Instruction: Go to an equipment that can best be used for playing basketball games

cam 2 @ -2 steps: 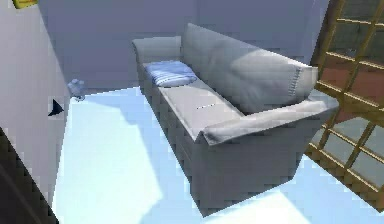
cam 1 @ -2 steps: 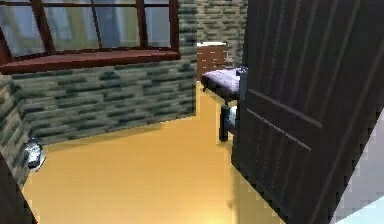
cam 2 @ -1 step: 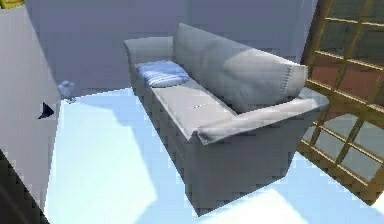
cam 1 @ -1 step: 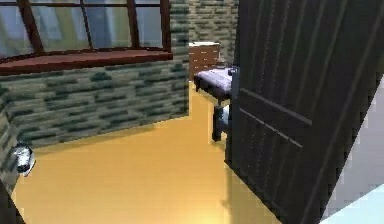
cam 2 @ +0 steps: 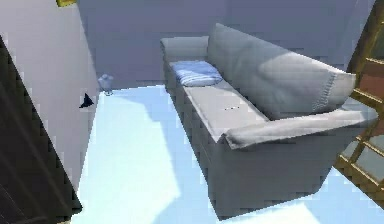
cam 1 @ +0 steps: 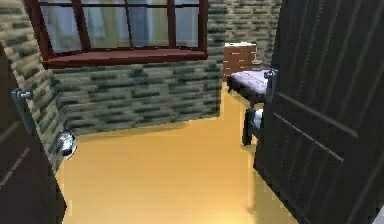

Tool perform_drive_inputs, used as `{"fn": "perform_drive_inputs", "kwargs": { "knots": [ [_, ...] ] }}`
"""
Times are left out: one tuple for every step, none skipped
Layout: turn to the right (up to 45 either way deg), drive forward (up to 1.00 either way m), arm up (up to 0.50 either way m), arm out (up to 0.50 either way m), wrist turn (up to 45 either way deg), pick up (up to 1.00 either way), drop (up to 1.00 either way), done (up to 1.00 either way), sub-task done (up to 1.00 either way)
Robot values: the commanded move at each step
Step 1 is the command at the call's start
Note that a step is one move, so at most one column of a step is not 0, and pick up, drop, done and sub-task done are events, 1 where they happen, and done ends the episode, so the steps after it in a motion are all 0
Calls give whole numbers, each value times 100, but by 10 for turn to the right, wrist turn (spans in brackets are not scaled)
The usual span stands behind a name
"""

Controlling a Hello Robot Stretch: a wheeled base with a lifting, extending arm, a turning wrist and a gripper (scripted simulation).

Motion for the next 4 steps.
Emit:
{"fn": "perform_drive_inputs", "kwargs": {
  "knots": [
    [0, 100, 0, 0, 0, 0, 0, 0, 0],
    [0, 70, 0, 0, 0, 0, 0, 0, 0],
    [390, 0, 0, 0, 0, 0, 0, 0, 0],
    [0, 45, 0, 0, 0, 0, 0, 0, 0]
  ]
}}
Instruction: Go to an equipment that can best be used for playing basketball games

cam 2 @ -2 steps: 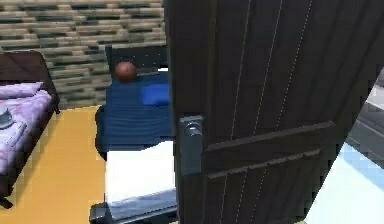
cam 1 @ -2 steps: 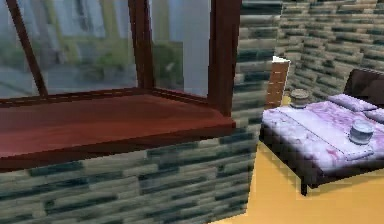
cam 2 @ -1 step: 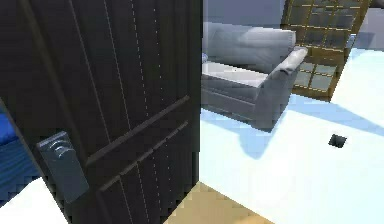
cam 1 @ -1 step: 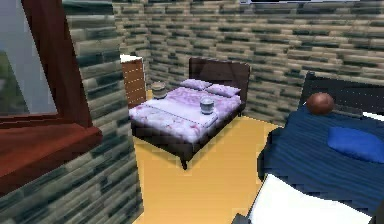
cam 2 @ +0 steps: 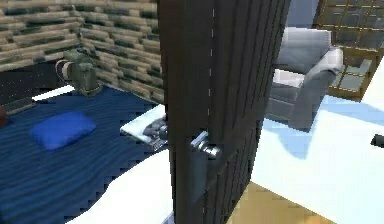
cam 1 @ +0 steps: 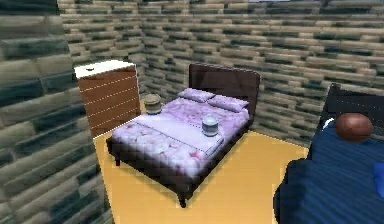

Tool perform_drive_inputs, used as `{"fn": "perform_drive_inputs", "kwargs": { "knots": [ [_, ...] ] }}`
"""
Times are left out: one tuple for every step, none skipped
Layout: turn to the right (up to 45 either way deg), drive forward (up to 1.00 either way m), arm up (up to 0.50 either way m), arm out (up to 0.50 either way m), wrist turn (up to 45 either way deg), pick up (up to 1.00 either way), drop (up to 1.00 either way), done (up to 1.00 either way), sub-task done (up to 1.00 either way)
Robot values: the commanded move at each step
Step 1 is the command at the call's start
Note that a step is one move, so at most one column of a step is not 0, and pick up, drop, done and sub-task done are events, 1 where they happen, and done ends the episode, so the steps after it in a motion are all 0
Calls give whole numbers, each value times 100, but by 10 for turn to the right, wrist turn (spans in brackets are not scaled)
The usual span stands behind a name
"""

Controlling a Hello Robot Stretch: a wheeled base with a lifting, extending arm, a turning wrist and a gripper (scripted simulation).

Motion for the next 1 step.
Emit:
{"fn": "perform_drive_inputs", "kwargs": {
  "knots": [
    [-90, 0, 0, 0, 0, 0, 0, 0, 0]
  ]
}}
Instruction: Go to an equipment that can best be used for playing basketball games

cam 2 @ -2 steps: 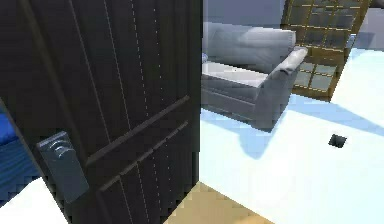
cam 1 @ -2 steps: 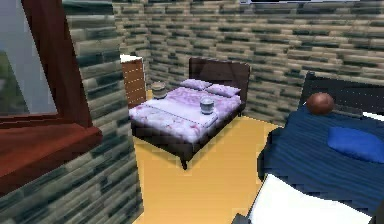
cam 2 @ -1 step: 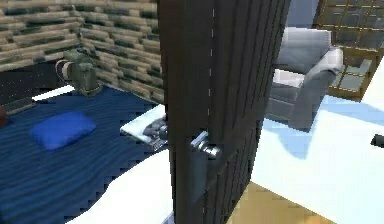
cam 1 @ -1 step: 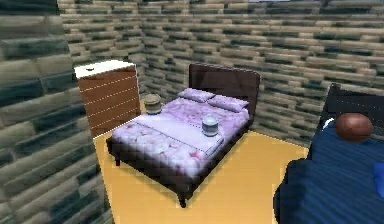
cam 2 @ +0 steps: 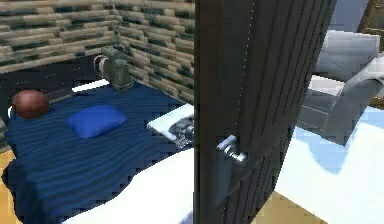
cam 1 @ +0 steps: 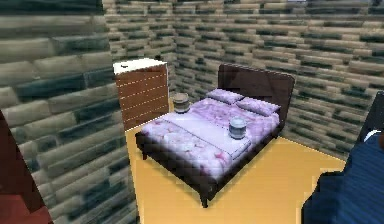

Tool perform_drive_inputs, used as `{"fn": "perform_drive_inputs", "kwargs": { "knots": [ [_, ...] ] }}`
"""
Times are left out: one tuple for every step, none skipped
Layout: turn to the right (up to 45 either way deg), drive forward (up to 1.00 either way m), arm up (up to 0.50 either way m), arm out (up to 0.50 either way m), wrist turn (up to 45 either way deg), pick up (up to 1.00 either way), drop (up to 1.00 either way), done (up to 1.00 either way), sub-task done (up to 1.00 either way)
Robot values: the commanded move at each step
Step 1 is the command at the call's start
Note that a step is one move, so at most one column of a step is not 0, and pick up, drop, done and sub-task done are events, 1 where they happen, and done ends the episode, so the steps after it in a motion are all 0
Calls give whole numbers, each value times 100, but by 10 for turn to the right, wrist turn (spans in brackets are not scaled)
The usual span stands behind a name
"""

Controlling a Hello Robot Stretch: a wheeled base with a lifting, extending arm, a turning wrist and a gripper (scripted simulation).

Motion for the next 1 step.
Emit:
{"fn": "perform_drive_inputs", "kwargs": {
  "knots": [
    [0, 20, 0, 0, 0, 0, 0, 0, 0]
  ]
}}
